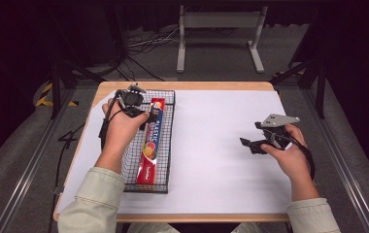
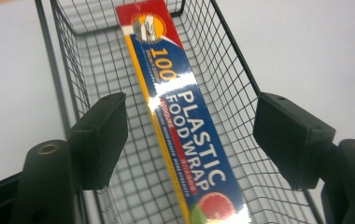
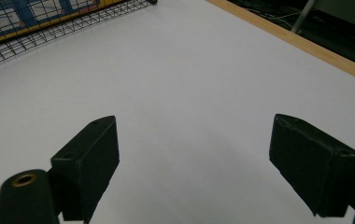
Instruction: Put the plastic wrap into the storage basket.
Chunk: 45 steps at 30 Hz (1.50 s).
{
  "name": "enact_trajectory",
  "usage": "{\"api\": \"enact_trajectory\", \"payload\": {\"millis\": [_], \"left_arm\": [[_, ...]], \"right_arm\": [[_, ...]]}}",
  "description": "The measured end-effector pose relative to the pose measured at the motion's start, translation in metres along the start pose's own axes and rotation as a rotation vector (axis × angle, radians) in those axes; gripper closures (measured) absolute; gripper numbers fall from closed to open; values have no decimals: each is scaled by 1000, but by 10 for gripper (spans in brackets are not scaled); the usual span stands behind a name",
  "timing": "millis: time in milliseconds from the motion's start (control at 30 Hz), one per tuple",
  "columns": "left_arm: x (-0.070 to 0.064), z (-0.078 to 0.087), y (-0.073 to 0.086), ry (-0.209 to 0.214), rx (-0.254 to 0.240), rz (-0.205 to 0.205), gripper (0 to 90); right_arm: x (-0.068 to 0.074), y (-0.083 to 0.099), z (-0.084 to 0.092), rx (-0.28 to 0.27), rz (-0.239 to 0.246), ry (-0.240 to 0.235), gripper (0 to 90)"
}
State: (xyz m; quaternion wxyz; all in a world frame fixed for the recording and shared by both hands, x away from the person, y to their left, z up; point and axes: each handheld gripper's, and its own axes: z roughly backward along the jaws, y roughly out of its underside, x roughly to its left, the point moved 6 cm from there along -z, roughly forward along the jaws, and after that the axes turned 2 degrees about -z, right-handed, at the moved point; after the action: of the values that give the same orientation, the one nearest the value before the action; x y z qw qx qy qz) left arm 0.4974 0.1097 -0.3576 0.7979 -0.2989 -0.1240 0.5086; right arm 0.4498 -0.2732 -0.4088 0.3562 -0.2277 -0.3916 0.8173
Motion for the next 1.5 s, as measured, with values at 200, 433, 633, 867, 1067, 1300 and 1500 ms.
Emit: {"api": "enact_trajectory", "payload": {"millis": [200,433,633,867,1067,1300,1500], "left_arm": [[21,12,-2,51,-71,-129,273],[47,16,13,136,-150,-275,234],[63,22,27,184,-195,-400,220],[77,33,45,218,-218,-468,232],[85,36,65,219,-250,-523,226],[93,22,99,169,-220,-524,228],[92,12,124,198,-271,-457,223]], "right_arm": [[-2,3,-1,3,0,-6,162],[-8,10,-2,20,-9,-38,175],[-12,14,-1,21,-17,-49,184],[-16,20,0,49,-4,-25,184],[-22,29,0,44,-8,-46,188],[-24,37,3,-8,-21,-103,189],[-29,46,1,4,-33,-93,190]]}}
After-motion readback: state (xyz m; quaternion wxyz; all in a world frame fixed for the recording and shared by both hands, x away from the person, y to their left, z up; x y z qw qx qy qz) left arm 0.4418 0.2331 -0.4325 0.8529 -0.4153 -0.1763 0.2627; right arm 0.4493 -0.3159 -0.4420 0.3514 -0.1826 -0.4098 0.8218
